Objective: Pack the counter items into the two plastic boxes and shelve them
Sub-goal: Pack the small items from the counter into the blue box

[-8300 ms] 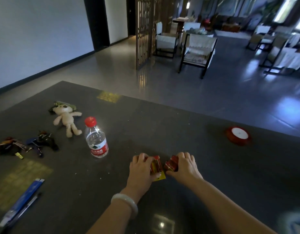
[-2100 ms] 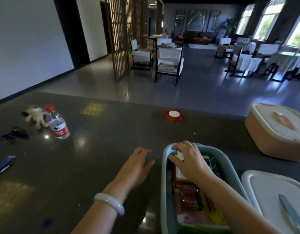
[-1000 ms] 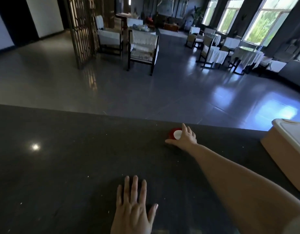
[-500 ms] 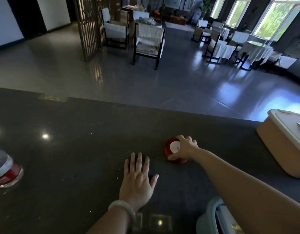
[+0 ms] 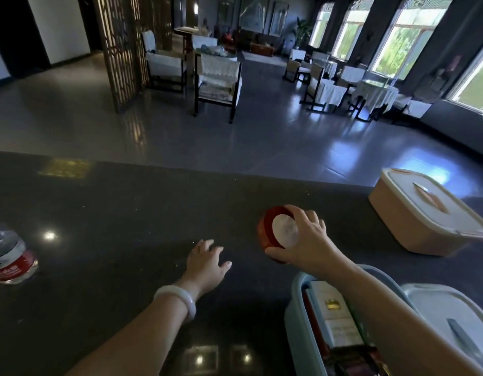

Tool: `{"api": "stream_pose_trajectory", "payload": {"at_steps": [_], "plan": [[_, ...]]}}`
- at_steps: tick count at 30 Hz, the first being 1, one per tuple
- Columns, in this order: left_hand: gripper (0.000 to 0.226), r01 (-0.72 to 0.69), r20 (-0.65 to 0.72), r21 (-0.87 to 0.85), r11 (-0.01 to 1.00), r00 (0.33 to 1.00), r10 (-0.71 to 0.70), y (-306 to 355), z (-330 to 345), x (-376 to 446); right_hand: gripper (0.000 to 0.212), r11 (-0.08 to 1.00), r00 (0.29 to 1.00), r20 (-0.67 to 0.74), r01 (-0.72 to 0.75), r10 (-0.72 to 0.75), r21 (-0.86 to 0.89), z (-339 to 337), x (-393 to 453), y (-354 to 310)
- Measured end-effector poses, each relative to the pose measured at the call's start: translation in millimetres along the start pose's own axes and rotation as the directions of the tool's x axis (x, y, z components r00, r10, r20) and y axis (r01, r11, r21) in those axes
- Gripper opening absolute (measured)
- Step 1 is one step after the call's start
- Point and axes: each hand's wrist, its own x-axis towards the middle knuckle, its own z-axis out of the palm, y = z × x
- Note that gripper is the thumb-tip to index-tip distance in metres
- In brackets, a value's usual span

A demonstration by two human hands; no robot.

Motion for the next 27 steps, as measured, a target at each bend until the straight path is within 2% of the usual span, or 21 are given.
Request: {"api": "stream_pose_trajectory", "payload": {"at_steps": [2, 5, 8, 10, 12, 16, 22, 24, 25, 27], "plan": [[0.044, -0.015, -0.011, -0.246, 0.969, 1.0, 0.013, 23, -12, -26, 0.105, 1.0, 1.0, -0.002, -0.009, 0.009, 0.011, -5, -24, 7], [0.031, -0.023, -0.025, -0.568, 0.823, 1.0, 0.011, 64, -23, -79, 0.106, 0.998, 1.0, -0.006, 0.014, -0.014, 0.059, -10, -58, 21], [0.029, -0.065, -0.067, -0.742, 0.668, 0.998, 0.022, 103, -28, -130, 0.107, 0.993, 0.997, -0.018, 0.071, -0.07, 0.095, -12, -90, 37], [0.043, -0.102, -0.106, -0.771, 0.629, 0.994, 0.033, 125, -25, -159, 0.109, 0.99, 0.995, -0.016, 0.095, -0.094, 0.099, -14, -112, 47], [0.053, -0.118, -0.13, -0.742, 0.66, 0.991, 0.031, 143, -17, -181, 0.111, 0.987, 0.993, -0.024, 0.114, -0.112, 0.115, -17, -134, 58], [0.035, -0.104, -0.178, -0.605, 0.789, 0.984, -0.007, 173, 3, -214, 0.111, 0.975, 0.988, -0.04, 0.152, -0.148, 0.161, -24, -175, 81], [0.024, -0.015, -0.167, -0.662, 0.749, 0.978, -0.128, 196, 36, -259, 0.119, 0.957, 0.969, -0.008, 0.245, -0.247, 0.152, -29, -223, 113], [0.024, -0.01, -0.197, -0.684, 0.729, 0.965, -0.171, 199, 41, -269, 0.122, 0.954, 0.974, 0.022, 0.216, -0.225, 0.207, -30, -234, 119], [0.024, 0.0, -0.201, -0.695, 0.719, 0.96, -0.194, 200, 42, -272, 0.118, 0.948, 0.981, 0.026, 0.179, -0.192, 0.263, -31, -238, 121], [0.024, 0.008, -0.203, -0.709, 0.705, 0.955, -0.215, 201, 43, -277, 0.096, 0.905, 0.993, 0.045, 0.081, -0.11, 0.418, -35, -243, 126]]}}
